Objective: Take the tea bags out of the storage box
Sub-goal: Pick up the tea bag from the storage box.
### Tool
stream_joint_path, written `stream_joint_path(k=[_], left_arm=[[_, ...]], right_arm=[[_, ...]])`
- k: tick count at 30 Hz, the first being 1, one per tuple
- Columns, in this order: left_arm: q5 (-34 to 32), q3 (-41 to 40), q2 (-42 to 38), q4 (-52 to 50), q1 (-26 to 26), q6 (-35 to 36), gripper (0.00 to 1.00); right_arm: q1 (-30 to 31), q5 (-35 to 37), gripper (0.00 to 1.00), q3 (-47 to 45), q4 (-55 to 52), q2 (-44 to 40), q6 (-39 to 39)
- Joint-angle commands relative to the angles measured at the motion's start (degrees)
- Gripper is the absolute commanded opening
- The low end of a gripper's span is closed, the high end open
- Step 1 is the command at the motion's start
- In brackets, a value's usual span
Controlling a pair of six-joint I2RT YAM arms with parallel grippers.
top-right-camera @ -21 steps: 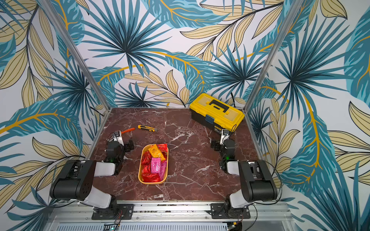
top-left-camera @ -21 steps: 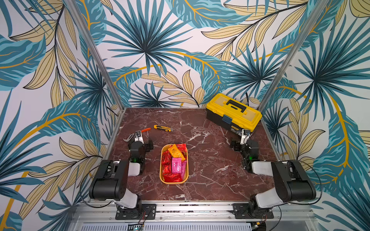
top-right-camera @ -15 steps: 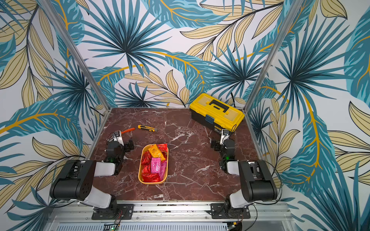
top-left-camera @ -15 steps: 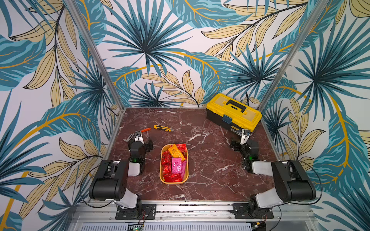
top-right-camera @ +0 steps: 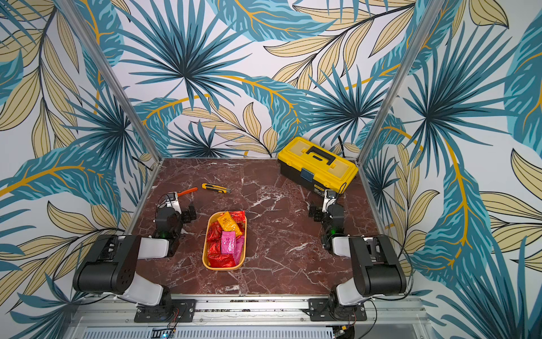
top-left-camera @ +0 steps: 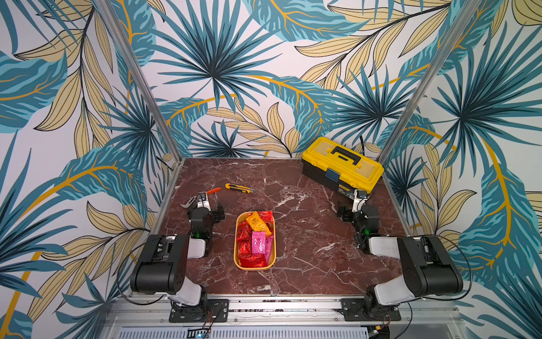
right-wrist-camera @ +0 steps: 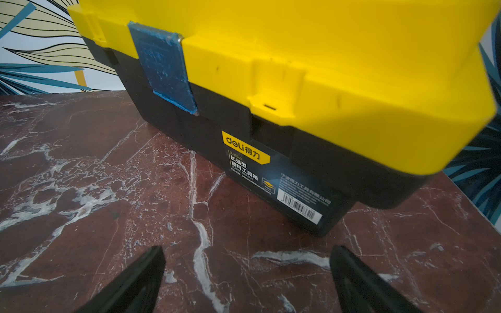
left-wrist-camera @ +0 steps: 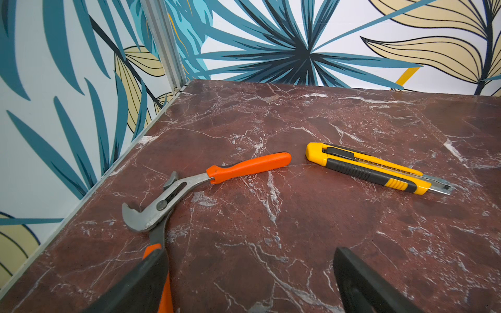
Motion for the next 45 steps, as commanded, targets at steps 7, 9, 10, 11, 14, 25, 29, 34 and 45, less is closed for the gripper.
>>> stream_joint_path(k=[7,9,10,11,14,25,29,34,45], left_arm=[[-2.0,18.8,-7.5,-36.1,-0.4,-3.3,1.0],[-3.6,25.8,-7.8,-48.4,-0.4,-7.7,1.0],[-3.2,27.7,-8.1,-51.7,-0.5,-9.4,1.0],[-2.1,29.1,-8.7,-54.5,-0.7,-10.9,1.0],[1.6,30.5,-12.4,-60.0,-2.0,-16.6,1.0],[23.2,31.6,-24.4,-78.8,-10.3,-33.4,0.93],[24.1,29.2,-32.5,-84.2,-12.9,-37.9,0.93],[24.4,25.2,-42.5,-89.5,-13.7,-41.7,0.93],[26.5,15.2,-52.9,-93.7,-13.9,-49.2,0.94]], right_arm=[[-0.2,9.5,1.0,10.4,-27.7,-15.7,9.6],[-0.2,12.8,0.99,16.0,-38.0,-18.5,15.8],[-0.2,14.2,1.0,18.0,-41.2,-19.1,18.8],[-0.2,16.5,1.0,19.8,-45.1,-19.6,24.0],[-0.7,10.4,1.0,25.3,-54.9,-20.7,30.7],[9.7,-13.7,0.89,38.5,-68.4,-18.2,34.4],[19.7,-13.2,0.79,43.3,-73.5,-14.4,33.0],[30.4,-10.0,0.66,47.0,-75.1,-9.1,32.4],[42.8,-12.6,0.5,52.6,-75.8,2.8,34.5]])
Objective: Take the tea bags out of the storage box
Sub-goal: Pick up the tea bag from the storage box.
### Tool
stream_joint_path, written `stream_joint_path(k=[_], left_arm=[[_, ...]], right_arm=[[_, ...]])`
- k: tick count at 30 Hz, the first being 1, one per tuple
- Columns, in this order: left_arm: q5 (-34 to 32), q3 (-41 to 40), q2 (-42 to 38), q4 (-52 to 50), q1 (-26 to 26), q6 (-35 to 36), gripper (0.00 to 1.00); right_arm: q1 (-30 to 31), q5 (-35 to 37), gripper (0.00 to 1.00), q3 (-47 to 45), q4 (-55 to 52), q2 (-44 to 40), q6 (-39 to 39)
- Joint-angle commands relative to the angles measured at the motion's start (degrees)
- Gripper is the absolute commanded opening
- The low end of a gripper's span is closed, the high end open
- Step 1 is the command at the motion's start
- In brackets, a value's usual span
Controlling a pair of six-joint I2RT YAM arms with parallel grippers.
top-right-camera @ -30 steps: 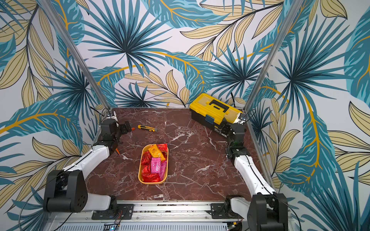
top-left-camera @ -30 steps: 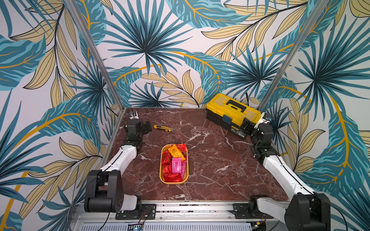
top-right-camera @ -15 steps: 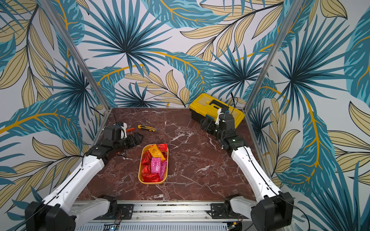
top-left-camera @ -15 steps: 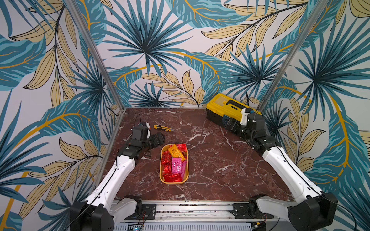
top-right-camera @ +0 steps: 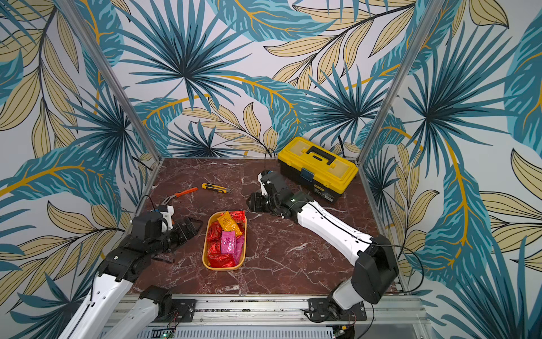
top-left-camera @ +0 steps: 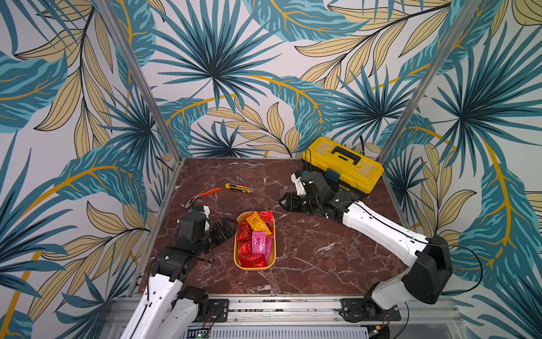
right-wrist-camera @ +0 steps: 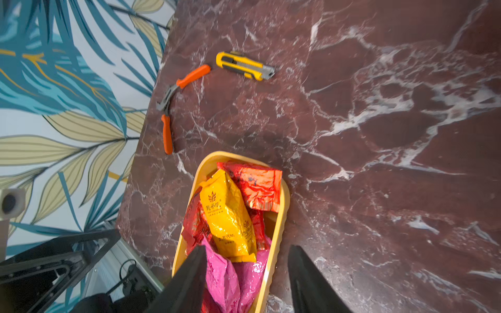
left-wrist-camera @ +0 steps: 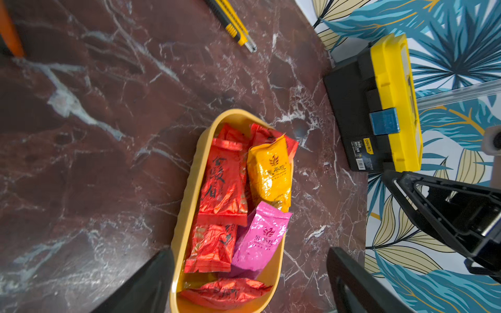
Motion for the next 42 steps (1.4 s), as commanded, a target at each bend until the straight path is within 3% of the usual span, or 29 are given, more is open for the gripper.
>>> stream_joint_path(k=[1,7,14,42], left_arm=[[1.5,-3.7,-1.8,-1.3,-0.3,-3.4,0.94],[2.3,-5.8,-1.7,0.6,-0.2,-4.0,0.94],[1.9,-5.0,0.3,2.6,-0.2,-3.7,0.95],[2.2,-5.0,0.0,1.9,-0.3,-4.3,0.97]], right_arm=[[3.3,-0.5,0.49,0.2,-1.9,0.7,2.4],[11.1,-0.4,0.44,-6.9,4.2,-2.2,0.3],[15.4,-8.5,0.39,-12.0,5.6,-1.2,-5.4],[18.9,-3.3,0.36,-9.5,1.1,6.6,-13.3]])
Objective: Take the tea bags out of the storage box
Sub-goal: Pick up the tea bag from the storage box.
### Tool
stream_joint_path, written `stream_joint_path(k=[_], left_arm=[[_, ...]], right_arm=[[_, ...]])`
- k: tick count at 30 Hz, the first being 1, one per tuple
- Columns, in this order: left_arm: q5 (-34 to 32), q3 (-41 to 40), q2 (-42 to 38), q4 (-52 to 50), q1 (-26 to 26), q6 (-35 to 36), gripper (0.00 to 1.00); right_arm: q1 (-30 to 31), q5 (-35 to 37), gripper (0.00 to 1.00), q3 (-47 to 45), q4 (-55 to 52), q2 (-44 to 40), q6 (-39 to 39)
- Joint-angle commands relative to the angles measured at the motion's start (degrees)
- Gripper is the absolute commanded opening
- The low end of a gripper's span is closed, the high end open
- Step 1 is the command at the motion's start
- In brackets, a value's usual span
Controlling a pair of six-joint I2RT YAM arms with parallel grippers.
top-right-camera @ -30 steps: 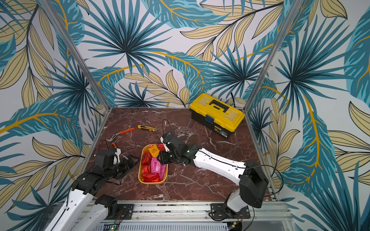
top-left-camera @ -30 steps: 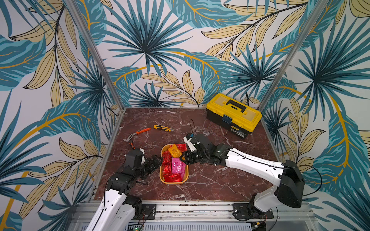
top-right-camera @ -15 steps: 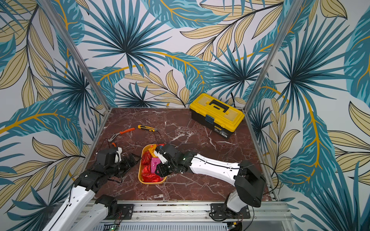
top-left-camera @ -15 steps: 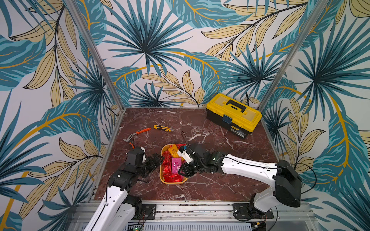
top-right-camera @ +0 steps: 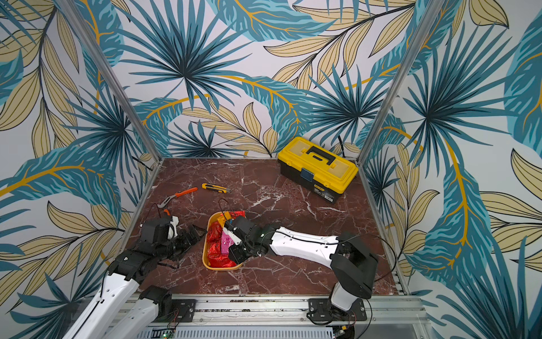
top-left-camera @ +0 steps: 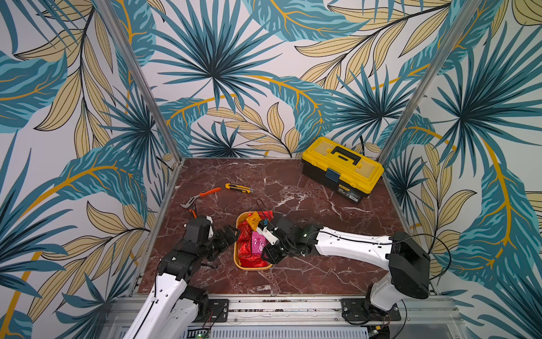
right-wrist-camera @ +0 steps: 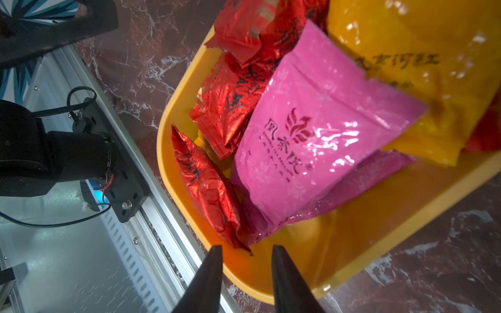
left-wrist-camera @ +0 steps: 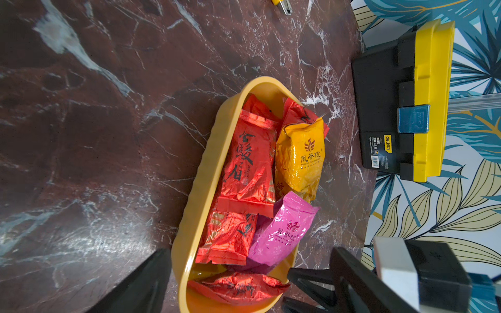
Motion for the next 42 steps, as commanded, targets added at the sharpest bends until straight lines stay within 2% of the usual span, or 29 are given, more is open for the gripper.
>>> stream_joint_path(k=[1,14,23,26,32,37,42], left_arm=[[0.6,-0.4,-1.0,-0.2,-0.2,-0.5,0.97],[1.0,-1.1,-1.5,0.2,-0.2,-1.1,0.98],[1.5,-1.3,-1.8,-0.3,-0.2,-1.2,0.98],[1.5,-1.4,-1.8,-0.3,-0.2,-1.2,0.98],[1.5,-1.3,-1.7,0.2,-0.2,-1.5,0.98],[1.2,-0.1,-1.4,0.8,-0.2,-1.2,0.98],[0.8,4.5,1.1,1.4,-0.2,0.8,0.99]], right_arm=[[0.4,0.8,0.36,1.1,-1.2,1.0,-1.5],[1.0,-0.2,0.32,3.1,-0.8,2.6,-1.7],[1.1,-0.8,0.25,3.8,-1.1,3.6,-2.3],[1.2,-0.9,0.2,3.4,-1.1,3.5,-2.4],[1.5,-1.0,0.0,3.3,-1.1,2.6,-2.4],[1.5,-0.7,0.0,3.9,-1.1,-0.1,-2.4],[1.4,-0.8,0.0,5.0,-1.2,-4.1,-2.9]])
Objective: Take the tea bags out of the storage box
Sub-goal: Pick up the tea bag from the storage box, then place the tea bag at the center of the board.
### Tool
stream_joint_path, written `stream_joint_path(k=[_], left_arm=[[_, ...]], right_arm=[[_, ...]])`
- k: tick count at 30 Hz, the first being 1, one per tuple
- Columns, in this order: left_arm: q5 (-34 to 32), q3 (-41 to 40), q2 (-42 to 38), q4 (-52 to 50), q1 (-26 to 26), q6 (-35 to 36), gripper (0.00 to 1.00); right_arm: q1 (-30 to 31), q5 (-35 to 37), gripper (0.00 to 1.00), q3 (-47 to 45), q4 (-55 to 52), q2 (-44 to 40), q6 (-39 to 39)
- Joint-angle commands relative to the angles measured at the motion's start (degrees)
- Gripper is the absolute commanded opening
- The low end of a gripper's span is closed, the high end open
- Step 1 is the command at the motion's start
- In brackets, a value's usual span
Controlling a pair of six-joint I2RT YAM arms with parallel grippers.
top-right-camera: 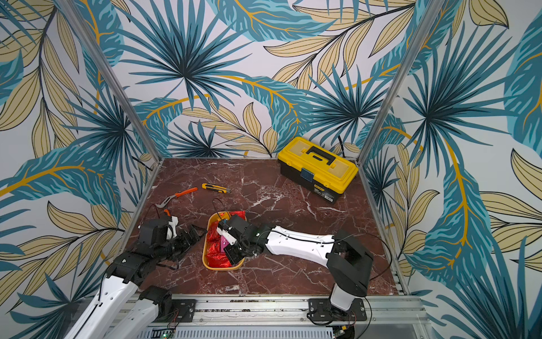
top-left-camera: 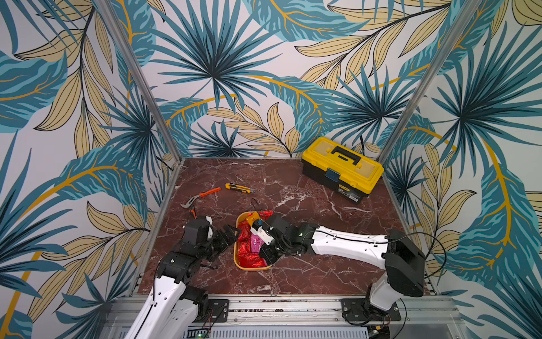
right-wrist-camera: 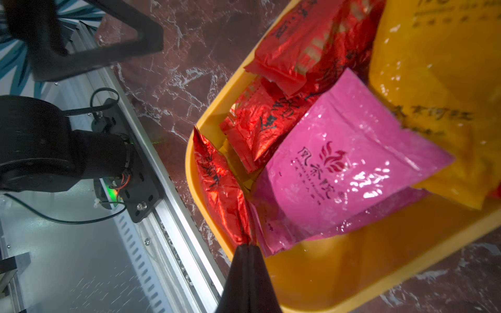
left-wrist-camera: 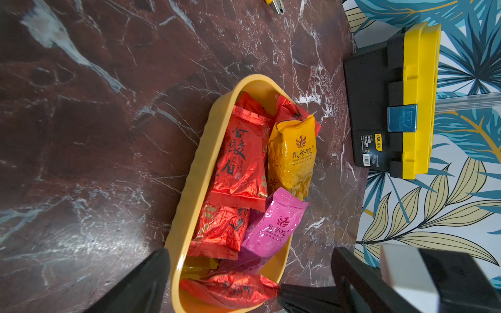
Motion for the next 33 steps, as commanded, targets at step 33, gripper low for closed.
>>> stream_joint_path(k=[33], left_arm=[[0.7,28.8,44.3,25.2,-31.9,-1.6,0.99]], right_arm=[[-37.2,12.6,0.0,-23.3,-1.6,-36.5,13.4]])
